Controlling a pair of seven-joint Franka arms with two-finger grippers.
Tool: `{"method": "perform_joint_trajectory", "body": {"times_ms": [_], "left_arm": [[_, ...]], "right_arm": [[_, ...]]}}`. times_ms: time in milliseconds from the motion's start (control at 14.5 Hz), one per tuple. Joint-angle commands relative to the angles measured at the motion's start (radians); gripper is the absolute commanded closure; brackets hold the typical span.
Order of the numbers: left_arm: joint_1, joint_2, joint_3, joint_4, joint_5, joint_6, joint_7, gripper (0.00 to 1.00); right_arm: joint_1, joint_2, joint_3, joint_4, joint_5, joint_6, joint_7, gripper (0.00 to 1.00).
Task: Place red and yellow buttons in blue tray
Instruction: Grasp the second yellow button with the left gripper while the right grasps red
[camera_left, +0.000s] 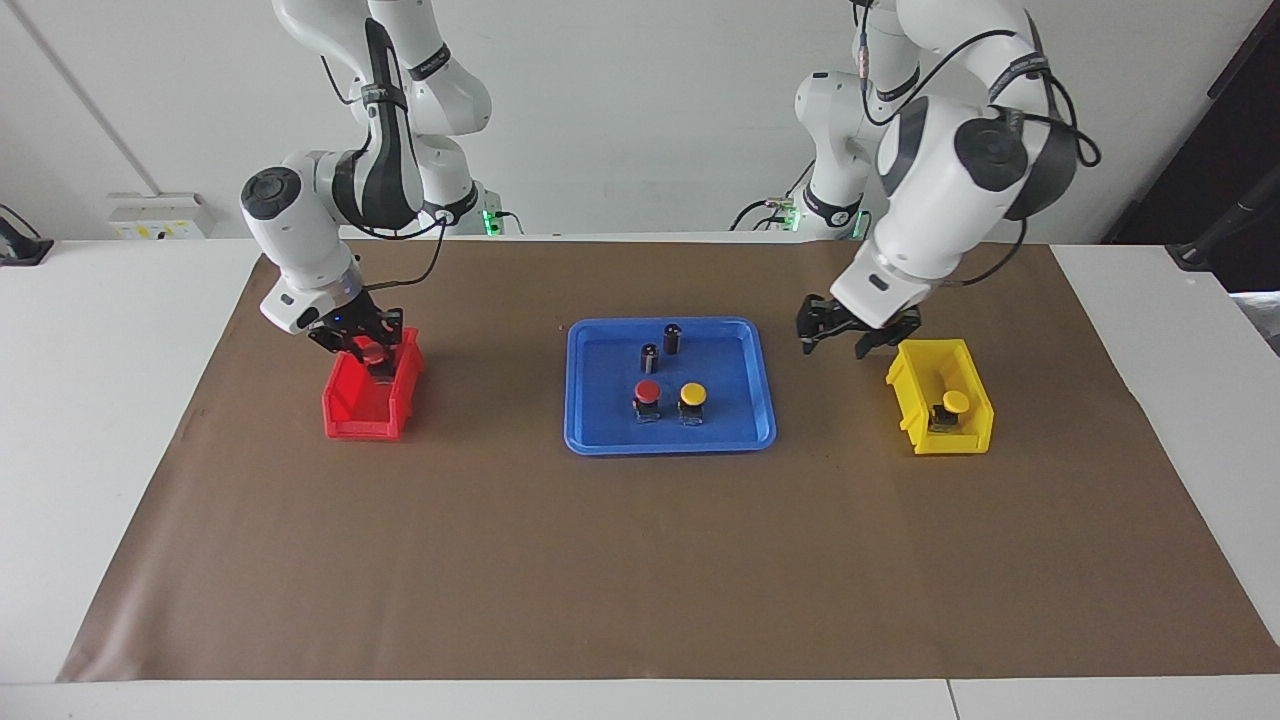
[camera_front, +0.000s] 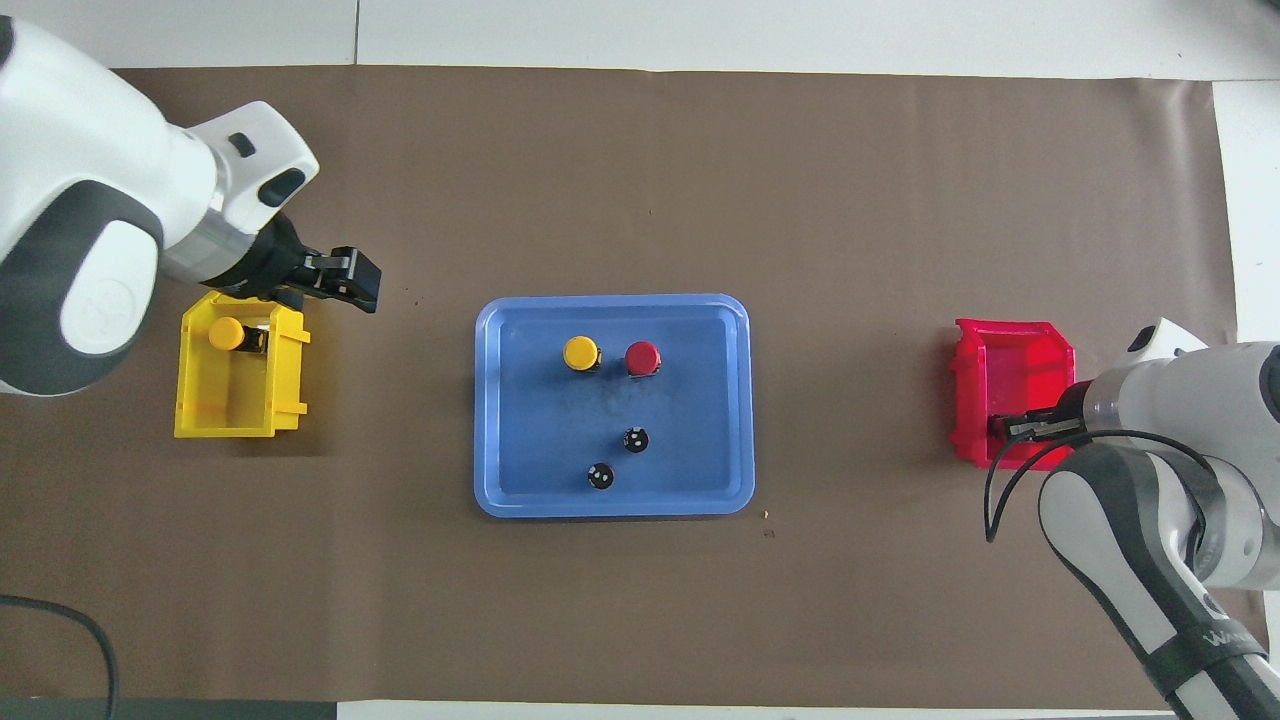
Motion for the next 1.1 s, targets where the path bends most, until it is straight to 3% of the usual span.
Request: {"method": "perform_joint_trajectory", "body": {"times_ms": [0,207,482,895,1033], "left_arm": [[0.089,-0.069,-0.012,-0.117,0.081,0.018,0.044,0.14],[0.186,-0.085,-0.012,-0.212,0.098,0.182,0.134,0.17],[0.208,-0.062,-0.012,-0.224,0.100,0.256,0.133,0.42],[0.215,-0.034,-0.015,-0.303,0.100,0.384,0.116,0.41],[0.217,-0.032,-0.012,-0.341,0.100,0.440,0.116,0.40]], "right_arm": [[-0.018,-0.028,0.007,-0.026,0.003,0.004,-0.027,0.71],[-0.010,-0.016,0.009,0.024,0.001,-0.049,-0.023,0.73],[-0.002,0.044,0.020,0.228,0.001,-0.244,-0.004,0.73],[0.177,0.160,0.021,0.587,-0.003,-0.530,0.213,0.73],[0.289,0.200,0.021,0.665,0.014,-0.532,0.356,0.73]]}}
